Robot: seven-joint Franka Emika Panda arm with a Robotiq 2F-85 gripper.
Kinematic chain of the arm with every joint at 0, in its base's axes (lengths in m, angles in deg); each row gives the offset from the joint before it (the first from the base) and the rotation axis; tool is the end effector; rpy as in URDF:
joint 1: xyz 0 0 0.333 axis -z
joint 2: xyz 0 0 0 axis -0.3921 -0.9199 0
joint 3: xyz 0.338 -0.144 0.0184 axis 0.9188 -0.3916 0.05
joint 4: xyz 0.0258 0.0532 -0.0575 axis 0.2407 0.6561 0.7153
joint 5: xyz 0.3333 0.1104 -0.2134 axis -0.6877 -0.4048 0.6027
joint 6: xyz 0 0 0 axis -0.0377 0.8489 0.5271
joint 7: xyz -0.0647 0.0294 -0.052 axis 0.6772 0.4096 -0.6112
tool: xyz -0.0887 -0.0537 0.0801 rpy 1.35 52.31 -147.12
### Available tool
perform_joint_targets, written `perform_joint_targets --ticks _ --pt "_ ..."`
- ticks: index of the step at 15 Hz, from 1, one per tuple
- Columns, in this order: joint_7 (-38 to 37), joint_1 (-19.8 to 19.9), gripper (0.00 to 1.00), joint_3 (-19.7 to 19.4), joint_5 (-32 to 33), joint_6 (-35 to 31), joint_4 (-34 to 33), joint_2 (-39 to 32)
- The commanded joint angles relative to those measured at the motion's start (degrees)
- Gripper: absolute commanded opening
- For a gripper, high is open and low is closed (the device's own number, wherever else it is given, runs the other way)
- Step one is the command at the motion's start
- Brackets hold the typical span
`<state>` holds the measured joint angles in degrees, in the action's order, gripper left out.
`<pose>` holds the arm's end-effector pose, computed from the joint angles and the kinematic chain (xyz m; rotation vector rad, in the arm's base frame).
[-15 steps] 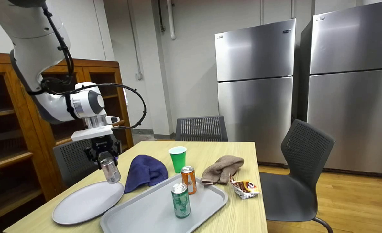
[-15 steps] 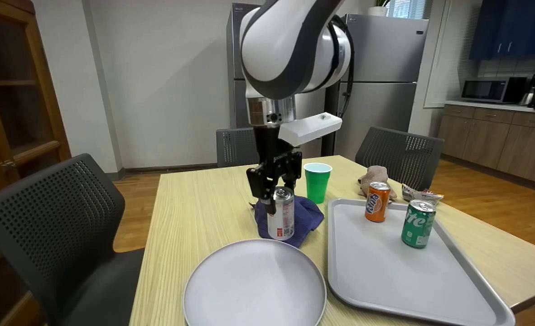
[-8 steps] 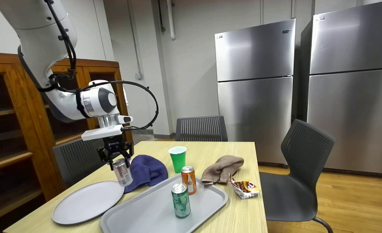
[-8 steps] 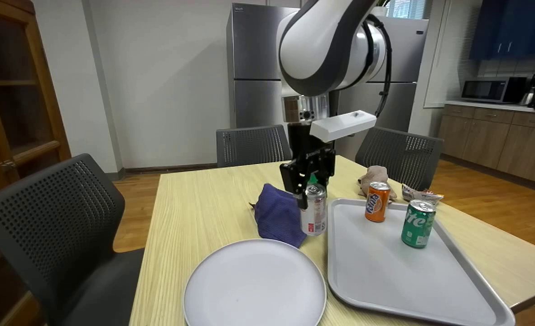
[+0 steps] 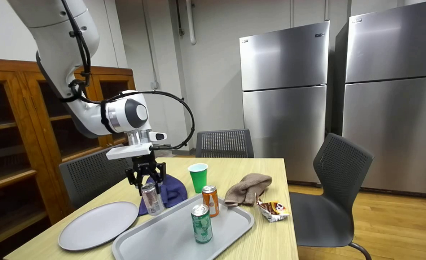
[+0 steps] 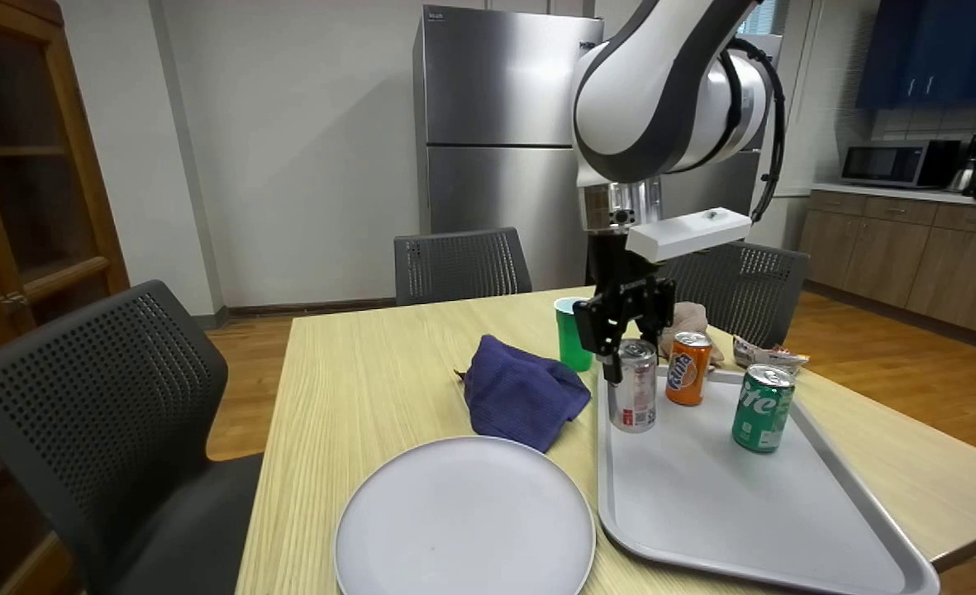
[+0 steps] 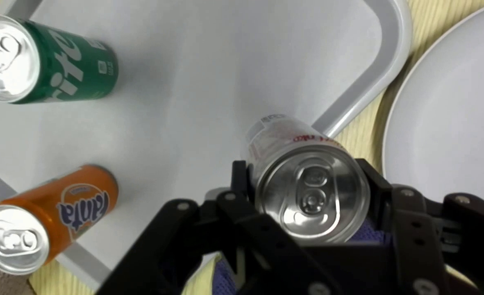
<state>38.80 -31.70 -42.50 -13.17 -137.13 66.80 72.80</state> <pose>0.5276 0.1066 0.2452 3.0021 0.3928 -0.2027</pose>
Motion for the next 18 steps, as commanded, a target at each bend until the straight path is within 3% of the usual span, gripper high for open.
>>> perform_joint_targets --ticks 1,10,18 --pt "0.1 1.9 0.39 -0.5 -1.1 0.0 1.3 1.3" --pt "3.5 4.8 0.39 -1.2 -2.1 -3.5 1.1 -1.9" --pt "3.9 4.7 0.39 -1.2 -1.9 -5.5 1.0 -4.3"
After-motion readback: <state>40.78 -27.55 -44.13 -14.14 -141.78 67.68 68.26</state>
